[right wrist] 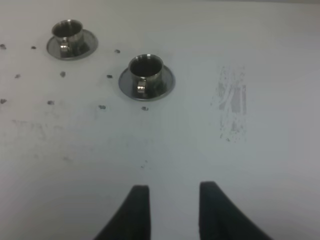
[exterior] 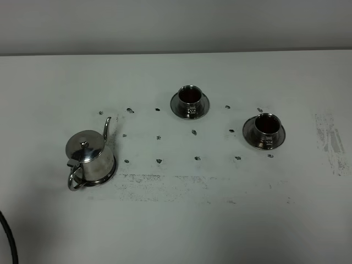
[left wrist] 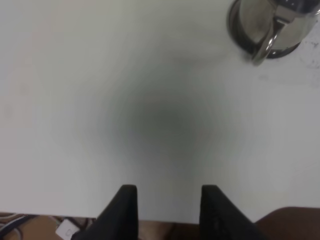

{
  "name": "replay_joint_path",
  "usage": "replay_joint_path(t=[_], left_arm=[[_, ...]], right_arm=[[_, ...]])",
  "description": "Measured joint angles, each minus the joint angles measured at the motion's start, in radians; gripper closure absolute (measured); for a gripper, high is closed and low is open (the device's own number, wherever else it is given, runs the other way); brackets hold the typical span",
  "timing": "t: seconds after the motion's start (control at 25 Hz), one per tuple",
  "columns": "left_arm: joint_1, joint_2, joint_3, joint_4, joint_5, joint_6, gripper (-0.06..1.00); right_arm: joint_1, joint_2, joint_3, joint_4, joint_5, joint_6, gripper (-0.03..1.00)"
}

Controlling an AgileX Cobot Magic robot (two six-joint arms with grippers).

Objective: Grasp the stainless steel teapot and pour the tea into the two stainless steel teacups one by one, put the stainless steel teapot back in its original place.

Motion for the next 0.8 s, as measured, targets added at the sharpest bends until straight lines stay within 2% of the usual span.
replay_joint_path(t=[0.28,0.4,0.6,0.8], left_arm=[[0.000,-0.192,0.136,0.001,-0.030,-0.011,0.64],[-0.011,-0.253,0.149,0.006,-0.028,-0.011,0.64],[-0.088,-0.359,0.149,0.020,-0.027,-0.025,0.64],[-0.103,-0.426,0.150,0.026,-0.027,-0.031,0.64]], right_arm=[[0.000,0.000,0.000,0.000,0.000,0.000,0.74],[0.000,0.000,0.000,0.000,0.000,0.000,0.74],[0.000,0.000,0.000,0.000,0.000,0.000,0.74],[0.000,0.000,0.000,0.000,0.000,0.000,0.74]])
